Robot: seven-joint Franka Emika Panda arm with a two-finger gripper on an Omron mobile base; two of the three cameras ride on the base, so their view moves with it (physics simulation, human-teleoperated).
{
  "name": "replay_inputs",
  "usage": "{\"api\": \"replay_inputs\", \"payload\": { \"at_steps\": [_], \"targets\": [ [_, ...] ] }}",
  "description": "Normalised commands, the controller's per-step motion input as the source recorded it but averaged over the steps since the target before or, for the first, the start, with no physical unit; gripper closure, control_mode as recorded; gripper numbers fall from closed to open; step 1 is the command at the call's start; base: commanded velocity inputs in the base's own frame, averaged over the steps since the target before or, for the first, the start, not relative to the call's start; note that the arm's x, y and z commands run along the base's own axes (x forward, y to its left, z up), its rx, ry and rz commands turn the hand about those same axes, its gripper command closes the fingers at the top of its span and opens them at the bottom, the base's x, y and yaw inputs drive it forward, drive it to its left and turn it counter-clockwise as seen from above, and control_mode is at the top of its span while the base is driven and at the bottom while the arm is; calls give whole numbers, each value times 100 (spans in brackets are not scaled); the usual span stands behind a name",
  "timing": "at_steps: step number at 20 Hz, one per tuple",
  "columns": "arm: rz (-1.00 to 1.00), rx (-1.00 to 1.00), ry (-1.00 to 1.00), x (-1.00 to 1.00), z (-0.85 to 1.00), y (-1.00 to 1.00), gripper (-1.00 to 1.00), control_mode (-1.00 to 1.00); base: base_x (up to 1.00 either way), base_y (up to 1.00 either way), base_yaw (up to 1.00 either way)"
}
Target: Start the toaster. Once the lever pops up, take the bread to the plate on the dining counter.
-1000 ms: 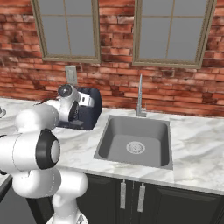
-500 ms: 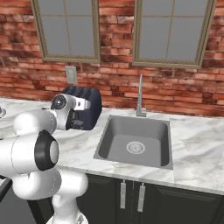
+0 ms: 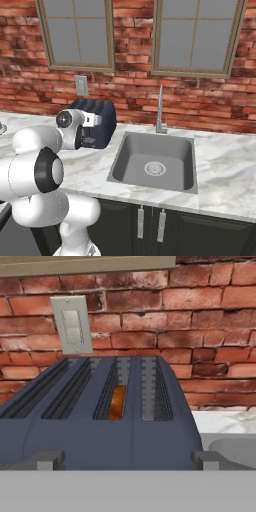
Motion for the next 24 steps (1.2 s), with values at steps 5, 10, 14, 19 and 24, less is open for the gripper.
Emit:
{"api": "replay_inputs", "payload": {
  "at_steps": [5,10,14,19,24],
  "targets": [
    [-2,0,0,13,13,0,-100,-100,0,0,0],
    [0,0,0,11,9,0,-100,-100,0,0,0],
    [0,0,0,0,0,3,-100,-100,0,0,0],
    [0,0,0,0,0,4,-100,-100,0,0,0],
    [0,0,0,3,0,8,-100,-100,0,0,0]
  ]
}}
